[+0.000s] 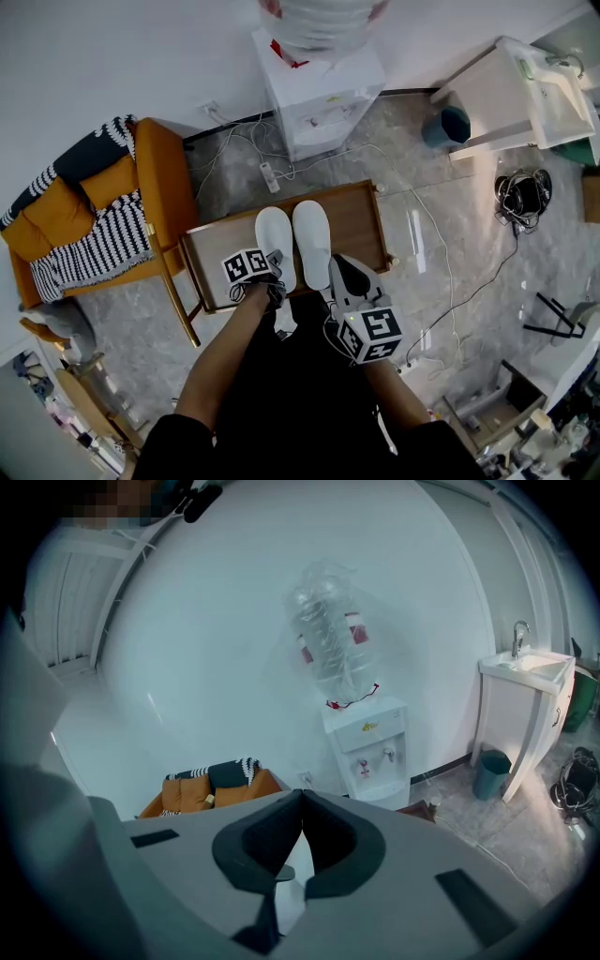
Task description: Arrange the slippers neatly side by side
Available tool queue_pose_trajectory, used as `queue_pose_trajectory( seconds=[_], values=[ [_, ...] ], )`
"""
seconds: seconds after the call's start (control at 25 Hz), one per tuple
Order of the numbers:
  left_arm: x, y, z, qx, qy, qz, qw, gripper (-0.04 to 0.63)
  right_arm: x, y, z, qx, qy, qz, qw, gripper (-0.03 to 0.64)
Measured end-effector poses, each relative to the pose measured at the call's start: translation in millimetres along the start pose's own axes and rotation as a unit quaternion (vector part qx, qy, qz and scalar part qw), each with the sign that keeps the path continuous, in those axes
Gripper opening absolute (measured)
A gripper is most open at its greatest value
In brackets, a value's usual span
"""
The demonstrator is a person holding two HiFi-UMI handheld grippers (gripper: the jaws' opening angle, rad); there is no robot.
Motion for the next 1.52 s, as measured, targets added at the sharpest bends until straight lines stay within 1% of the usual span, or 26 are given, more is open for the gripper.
queue_pose_trajectory(
  seconds=[0.28,0.4,0.44,0.52,0.56,0.6,0.8,0.88,0.96,1.0,1.04,1.08,1.12,1.16,1.24,1.32,1.4,1.52],
  values=[
    [5.4,-2.1,-0.3,0.026,0.011,-0.001,0.9996,0.029,1.2,0.7,1.1,-0.001,0.001,-0.003,1.000,0.012],
    [7.0,-4.6,-1.2,0.032,0.014,-0.011,0.9993,0.031,0.0,-0.1,1.1,-0.001,0.001,-0.007,1.000,0.012],
    [7.9,-5.3,-2.0,0.031,0.016,-0.017,0.9992,0.042,0.1,0.4,0.8,-0.001,0.001,-0.007,1.000,0.012],
    [9.1,-6.2,-4.4,0.031,0.024,-0.028,0.9988,0.128,0.0,2.4,-0.4,0.000,0.000,-0.008,1.000,0.012],
    [8.7,-6.4,-5.9,0.031,0.028,-0.032,0.9986,0.163,-0.4,4.1,-1.2,0.000,-0.001,-0.008,1.000,0.012],
    [7.6,-6.2,-7.3,0.031,0.032,-0.035,0.9984,0.183,-0.8,6.1,-2.1,0.001,-0.001,-0.008,1.000,0.012],
    [-4.2,-1.3,-13.6,0.032,0.045,-0.052,0.9971,0.215,-0.8,16.1,-6.5,0.000,-0.004,-0.008,1.000,0.012],
    [-13.5,-2.5,-16.9,0.034,0.049,-0.071,0.9957,0.215,-1.6,20.4,-8.0,-0.001,-0.007,-0.008,1.000,0.012],
    [-25.9,-7.6,-17.4,0.041,0.047,-0.097,0.9934,0.193,-1.2,24.4,-9.7,-0.001,-0.009,-0.008,1.000,0.012],
    [-33.3,-9.8,-15.5,0.051,0.042,-0.101,0.9927,0.166,-0.5,26.5,-10.7,-0.001,-0.010,-0.008,1.000,0.012],
    [-41.5,-11.5,-12.5,0.067,0.033,-0.099,0.9923,0.126,-0.1,28.7,-11.9,-0.001,-0.010,-0.007,1.000,0.012],
    [-50.2,-13.3,-9.0,0.086,0.021,-0.094,0.9916,0.077,-0.3,31.1,-12.9,-0.001,-0.011,-0.008,1.000,0.012],
    [-59.3,-15.5,-5.1,0.108,0.009,-0.090,0.9900,0.052,-1.0,33.9,-13.8,-0.002,-0.012,-0.009,1.000,0.012],
    [-68.7,-18.3,-1.2,0.132,-0.004,-0.087,0.9874,0.032,-2.1,37.1,-14.6,-0.003,-0.013,-0.009,1.000,0.012],
    [-89.8,-25.0,6.8,0.181,-0.033,-0.081,0.9795,0.023,-4.7,44.9,-15.0,-0.005,-0.018,-0.009,1.000,0.012],
    [-115.2,-33.5,17.0,0.234,-0.077,-0.071,0.9667,0.017,-7.2,52.9,-13.5,-0.008,-0.024,-0.008,1.000,0.012],
    [-144.2,-45.1,29.3,0.283,-0.136,-0.062,0.9473,0.017,-9.5,59.1,-10.8,-0.012,-0.031,-0.009,0.999,0.012],
    [-190.9,-67.0,44.7,0.339,-0.220,-0.060,0.9127,0.017,-14.5,66.5,-6.3,-0.015,-0.043,-0.011,0.999,0.012]
  ],
)
Point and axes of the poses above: the fingertips, and each gripper's own axes: x forward along the fingers, y to its left, z out of its top, the point moved 4 cm from there along -x, backward along the fingers, and after that the axes turned 7 degrees about x, right-handed, at the moved point
